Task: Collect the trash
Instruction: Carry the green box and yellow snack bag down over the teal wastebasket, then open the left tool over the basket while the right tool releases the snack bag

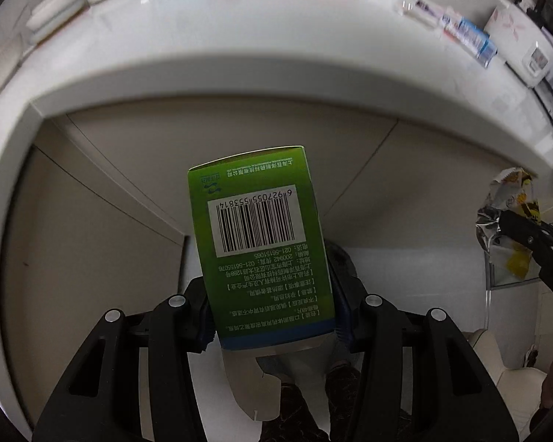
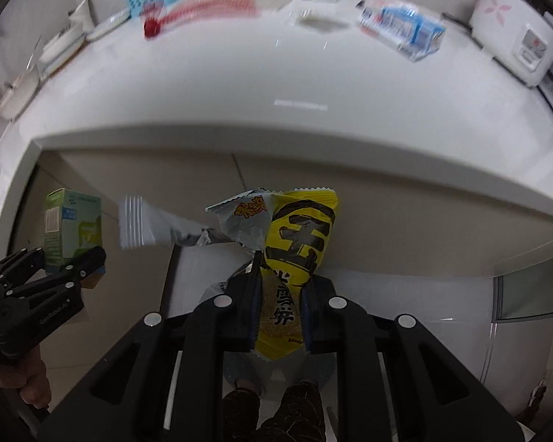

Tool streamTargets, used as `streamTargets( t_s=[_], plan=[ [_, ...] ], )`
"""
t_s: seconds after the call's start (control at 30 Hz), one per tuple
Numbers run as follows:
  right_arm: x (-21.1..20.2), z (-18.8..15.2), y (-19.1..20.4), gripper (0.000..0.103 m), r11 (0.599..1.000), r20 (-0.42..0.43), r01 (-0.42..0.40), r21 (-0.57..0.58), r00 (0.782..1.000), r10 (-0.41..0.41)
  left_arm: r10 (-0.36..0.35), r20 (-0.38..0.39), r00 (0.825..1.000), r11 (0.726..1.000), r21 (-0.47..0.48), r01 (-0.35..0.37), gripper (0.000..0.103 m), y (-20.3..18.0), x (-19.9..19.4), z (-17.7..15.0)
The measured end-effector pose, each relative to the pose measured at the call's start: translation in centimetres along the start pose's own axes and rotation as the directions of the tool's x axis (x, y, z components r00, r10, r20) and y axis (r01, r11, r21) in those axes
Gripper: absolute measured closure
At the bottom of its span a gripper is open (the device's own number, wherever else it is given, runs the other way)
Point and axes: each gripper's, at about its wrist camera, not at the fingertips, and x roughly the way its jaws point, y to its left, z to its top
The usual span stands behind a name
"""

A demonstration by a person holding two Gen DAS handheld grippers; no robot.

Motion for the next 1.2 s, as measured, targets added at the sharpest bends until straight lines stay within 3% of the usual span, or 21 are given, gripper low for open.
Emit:
streamTargets(
  t_s=[0.33,0.83,0.93,1.2],
  plan=[
    [12.0,-5.5,-0.9,0.087,0.999,-0.061,-0.035,-0.019,0.998,0.033,-0.012,-0.063,0.998,0.999,-0.037,0.01,0.054,-1.4,13.1,-5.2],
    [29.9,-11.6,-5.1,0.087,0.999,-0.169,-0.043,0.014,0.985,0.044,-0.006,-0.164,0.986,1.0,0.026,0.011,0.054,-5.1,32.1,-10.4],
    [33.0,-12.9,-5.5,0.087,0.999,-0.197,-0.041,0.02,0.979,0.044,0.004,-0.189,0.982,1.0,0.022,0.001,0.054,-4.9,35.7,-12.7],
    [37.0,-14.6,-5.8,0.087,0.999,-0.243,-0.04,0.01,0.969,0.041,-0.015,-0.232,0.973,1.0,0.021,0.02,0.054,-6.2,42.6,-14.2]
  ],
)
